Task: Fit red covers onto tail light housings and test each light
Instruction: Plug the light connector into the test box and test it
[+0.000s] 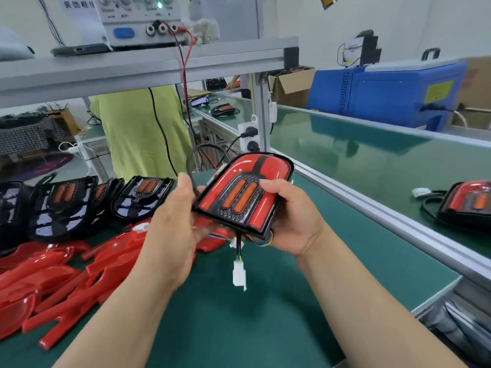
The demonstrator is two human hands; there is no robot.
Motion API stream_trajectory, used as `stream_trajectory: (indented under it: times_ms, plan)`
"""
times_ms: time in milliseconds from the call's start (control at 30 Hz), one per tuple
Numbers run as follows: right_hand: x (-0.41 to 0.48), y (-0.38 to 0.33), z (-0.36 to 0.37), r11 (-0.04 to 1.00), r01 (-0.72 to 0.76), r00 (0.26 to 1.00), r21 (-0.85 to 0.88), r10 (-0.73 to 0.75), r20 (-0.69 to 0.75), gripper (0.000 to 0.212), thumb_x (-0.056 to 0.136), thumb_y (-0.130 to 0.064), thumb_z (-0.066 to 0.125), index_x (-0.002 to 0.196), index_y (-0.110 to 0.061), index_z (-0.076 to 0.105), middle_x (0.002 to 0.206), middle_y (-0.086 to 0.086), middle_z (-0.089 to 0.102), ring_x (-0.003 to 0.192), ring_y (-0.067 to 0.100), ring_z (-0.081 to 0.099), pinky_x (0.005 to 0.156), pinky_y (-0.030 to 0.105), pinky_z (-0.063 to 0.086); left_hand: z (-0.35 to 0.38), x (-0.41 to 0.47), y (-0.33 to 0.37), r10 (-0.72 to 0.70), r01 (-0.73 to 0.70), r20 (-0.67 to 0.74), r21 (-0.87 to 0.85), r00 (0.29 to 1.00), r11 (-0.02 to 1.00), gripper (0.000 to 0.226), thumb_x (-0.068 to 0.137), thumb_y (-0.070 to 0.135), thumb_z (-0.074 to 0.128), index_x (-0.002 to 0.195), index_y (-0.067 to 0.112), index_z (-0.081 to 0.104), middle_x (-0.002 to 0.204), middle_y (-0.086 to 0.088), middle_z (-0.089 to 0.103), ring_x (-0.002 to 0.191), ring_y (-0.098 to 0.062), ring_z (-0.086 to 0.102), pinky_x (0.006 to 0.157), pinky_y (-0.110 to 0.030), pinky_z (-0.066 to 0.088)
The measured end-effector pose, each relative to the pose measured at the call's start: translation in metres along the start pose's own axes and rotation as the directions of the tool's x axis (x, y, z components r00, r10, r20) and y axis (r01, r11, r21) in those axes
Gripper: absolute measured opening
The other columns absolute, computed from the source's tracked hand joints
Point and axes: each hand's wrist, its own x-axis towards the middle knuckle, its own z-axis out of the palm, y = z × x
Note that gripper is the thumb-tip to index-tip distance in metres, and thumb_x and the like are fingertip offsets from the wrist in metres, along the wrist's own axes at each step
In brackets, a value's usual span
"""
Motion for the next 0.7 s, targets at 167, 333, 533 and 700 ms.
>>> stream_trajectory:
  times_ms: [167,333,533,700]
  plan:
    - [-0.026,-0.013,-0.022,0.998,0.055,0.997,0.029,-0.053,-0.063,0.053,0.073,-0.04,0.073,0.118,-0.012,0.072,0.124,0.015,0.067,0.112,0.036,0.059,0.107,0.054,0.025,0.034,0.003,-0.01,0.101,-0.11,0.098,0.09,0.99,0.99,0.028,0.106,0.025,0.039,0.12,0.018,0.062,0.113,-0.007,0.069,0.098,-0.02,0.067,0.076,-0.035,0.055]
    - [-0.052,-0.04,-0.036,0.981,0.19,0.959,-0.034,-0.193,-0.207,0.056,0.081,-0.06,0.063,0.112,-0.016,0.076,0.127,0.014,0.067,0.118,0.028,0.064,0.11,0.05,0.042,0.075,0.008,-0.02,0.097,-0.095,0.233,-0.02,0.968,0.995,0.034,0.109,0.023,0.033,0.134,0.02,0.056,0.128,-0.01,0.064,0.122,-0.029,0.058,0.1,-0.045,0.049]
    - [-0.086,-0.084,-0.054,0.905,0.413,0.747,-0.1,-0.399,-0.531,0.063,0.091,-0.06,0.049,0.124,-0.008,0.063,0.113,0.016,0.073,0.102,0.031,0.072,0.088,0.053,0.057,0.134,0.021,-0.018,0.095,-0.038,0.388,-0.152,0.917,0.988,0.042,0.107,0.012,0.034,0.108,0.033,0.07,0.113,-0.004,0.068,0.101,-0.014,0.062,0.08,-0.026,0.055]
    - [-0.121,-0.116,-0.075,0.842,0.506,0.589,-0.185,-0.494,-0.639,0.063,0.095,-0.064,0.038,0.123,-0.013,0.063,0.106,0.013,0.076,0.097,0.033,0.073,0.084,0.059,0.057,0.196,0.022,-0.011,0.052,0.02,0.427,-0.163,0.903,0.986,0.041,0.106,0.012,0.036,0.102,0.036,0.069,0.106,0.001,0.07,0.095,-0.012,0.062,0.088,-0.037,0.054]
